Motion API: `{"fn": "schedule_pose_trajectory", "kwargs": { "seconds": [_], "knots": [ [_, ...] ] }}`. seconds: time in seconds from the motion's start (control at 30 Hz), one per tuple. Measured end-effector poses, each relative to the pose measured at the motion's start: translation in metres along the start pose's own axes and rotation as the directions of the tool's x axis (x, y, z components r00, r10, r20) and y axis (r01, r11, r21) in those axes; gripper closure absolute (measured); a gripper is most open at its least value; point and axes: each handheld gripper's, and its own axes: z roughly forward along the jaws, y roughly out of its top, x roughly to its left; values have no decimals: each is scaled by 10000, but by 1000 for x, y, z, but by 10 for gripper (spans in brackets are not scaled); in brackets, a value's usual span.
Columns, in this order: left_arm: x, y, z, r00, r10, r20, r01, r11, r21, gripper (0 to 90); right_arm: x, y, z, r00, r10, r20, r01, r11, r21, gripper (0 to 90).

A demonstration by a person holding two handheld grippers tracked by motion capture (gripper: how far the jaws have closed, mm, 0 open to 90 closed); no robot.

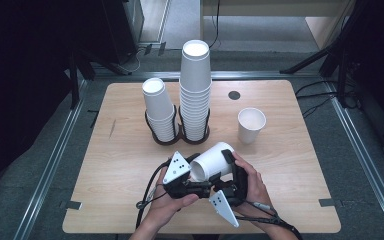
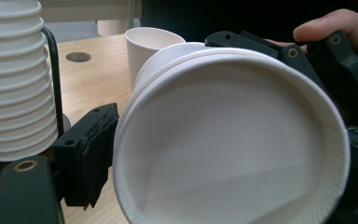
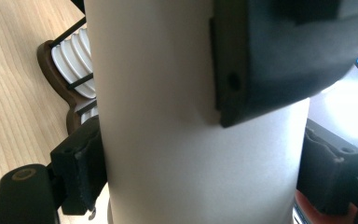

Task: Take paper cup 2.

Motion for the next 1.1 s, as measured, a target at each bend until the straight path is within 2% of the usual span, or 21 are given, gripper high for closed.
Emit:
{"fn": "schedule_pose_trajectory", "kwargs": {
  "seconds": [0.37, 0.57, 0.6, 0.83, 1.1],
  "knots": [
    [2, 0, 0, 9996, -172, 208, 170, 9998, 105, 178, 0, 0, -1, 9999, -123, -27, 123, 9999, -62, 150],
    [1, 1, -1, 9999, 47, 164, -47, 10000, 40, 186, 0, 0, 0, 10000, -55, 62, 55, 10000, 13, 144],
    [1, 1, -1, 9999, 16, 162, -17, 10000, 68, 187, 0, 0, 0, 9997, -192, 156, 192, 9998, -13, 144],
    [4, 0, 0, 9990, -347, 274, 339, 9990, 277, 187, 2, -1, 0, 9997, -245, 62, 245, 9997, 48, 142],
    [8, 0, -1, 9986, -353, 401, 343, 9991, 256, 210, 2, 0, 0, 9999, 112, -114, -111, 9999, 65, 109]
  ]
}}
